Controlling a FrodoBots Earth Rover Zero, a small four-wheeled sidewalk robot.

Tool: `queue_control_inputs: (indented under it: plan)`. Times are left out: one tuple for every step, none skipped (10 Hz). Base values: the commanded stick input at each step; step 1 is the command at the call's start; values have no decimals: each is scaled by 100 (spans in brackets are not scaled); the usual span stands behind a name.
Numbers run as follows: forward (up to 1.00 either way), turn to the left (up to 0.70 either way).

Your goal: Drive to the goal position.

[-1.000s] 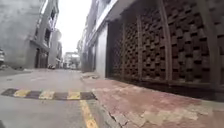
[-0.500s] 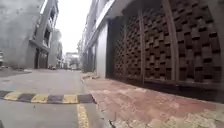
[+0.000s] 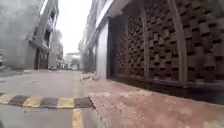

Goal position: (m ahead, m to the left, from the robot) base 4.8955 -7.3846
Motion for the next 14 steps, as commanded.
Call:
queue_control_inputs:
  plan:
    - [50,0]
    - [50,0]
    - [50,0]
    - [50,0]
    - [50,0]
    - [50,0]
    - [50,0]
    - [50,0]
    - [50,0]
    - [50,0]
    - [50,0]
    - [50,0]
    - [50,0]
    - [50,0]
